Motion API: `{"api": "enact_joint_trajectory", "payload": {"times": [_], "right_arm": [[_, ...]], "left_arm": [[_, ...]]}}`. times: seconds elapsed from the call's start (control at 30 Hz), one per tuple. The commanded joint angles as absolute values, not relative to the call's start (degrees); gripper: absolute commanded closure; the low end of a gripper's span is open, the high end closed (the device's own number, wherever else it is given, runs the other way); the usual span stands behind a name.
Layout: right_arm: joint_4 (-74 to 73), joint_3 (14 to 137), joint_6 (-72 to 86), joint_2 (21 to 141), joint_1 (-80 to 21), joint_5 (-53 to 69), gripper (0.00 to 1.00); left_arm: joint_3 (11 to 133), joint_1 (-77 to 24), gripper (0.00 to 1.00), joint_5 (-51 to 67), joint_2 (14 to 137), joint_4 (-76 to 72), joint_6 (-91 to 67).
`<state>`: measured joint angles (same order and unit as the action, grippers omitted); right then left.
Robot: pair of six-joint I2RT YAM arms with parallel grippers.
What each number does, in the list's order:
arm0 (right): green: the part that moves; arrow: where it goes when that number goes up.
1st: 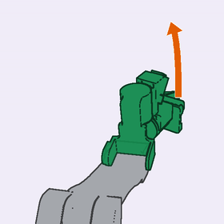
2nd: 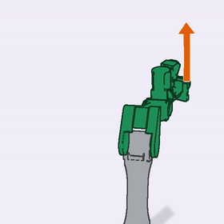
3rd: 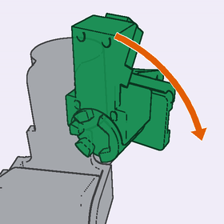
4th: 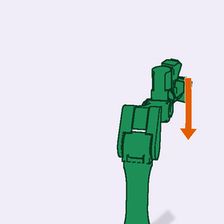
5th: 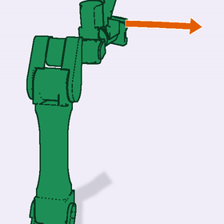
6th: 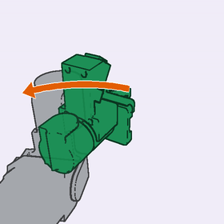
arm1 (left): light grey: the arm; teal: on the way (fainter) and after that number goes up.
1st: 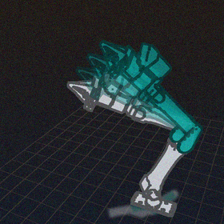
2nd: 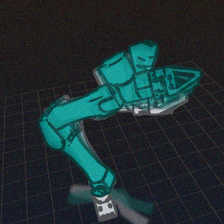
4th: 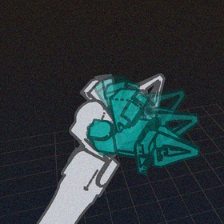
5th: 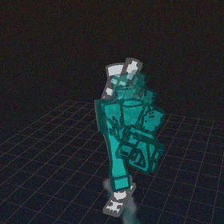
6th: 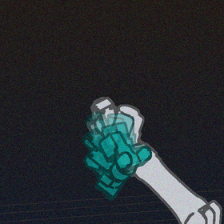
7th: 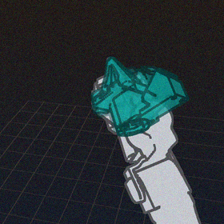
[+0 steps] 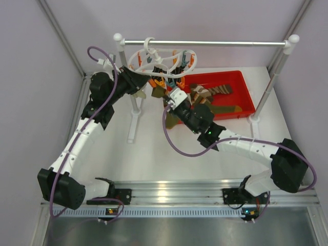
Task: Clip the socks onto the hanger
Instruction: Clamp the sock onto the hanger.
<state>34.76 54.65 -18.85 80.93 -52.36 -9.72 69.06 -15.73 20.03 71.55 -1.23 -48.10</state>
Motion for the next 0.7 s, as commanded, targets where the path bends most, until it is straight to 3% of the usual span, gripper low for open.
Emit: {"api": "enact_joint_trajectory", "payload": {"times": [0.0, 0.67], "right_arm": [[38.2, 58.1, -18.2, 81.4, -52.0, -9.3, 1.00], [38.3, 62.8, -17.1, 84.7, -51.9, -9.0, 1.00]], "left_arm": [[67.9, -15.4, 1.00, 21.1, 70.3, -1.3, -48.3], [67.1, -15.4, 1.00, 21.5, 70.3, -1.4, -48.6]]}}
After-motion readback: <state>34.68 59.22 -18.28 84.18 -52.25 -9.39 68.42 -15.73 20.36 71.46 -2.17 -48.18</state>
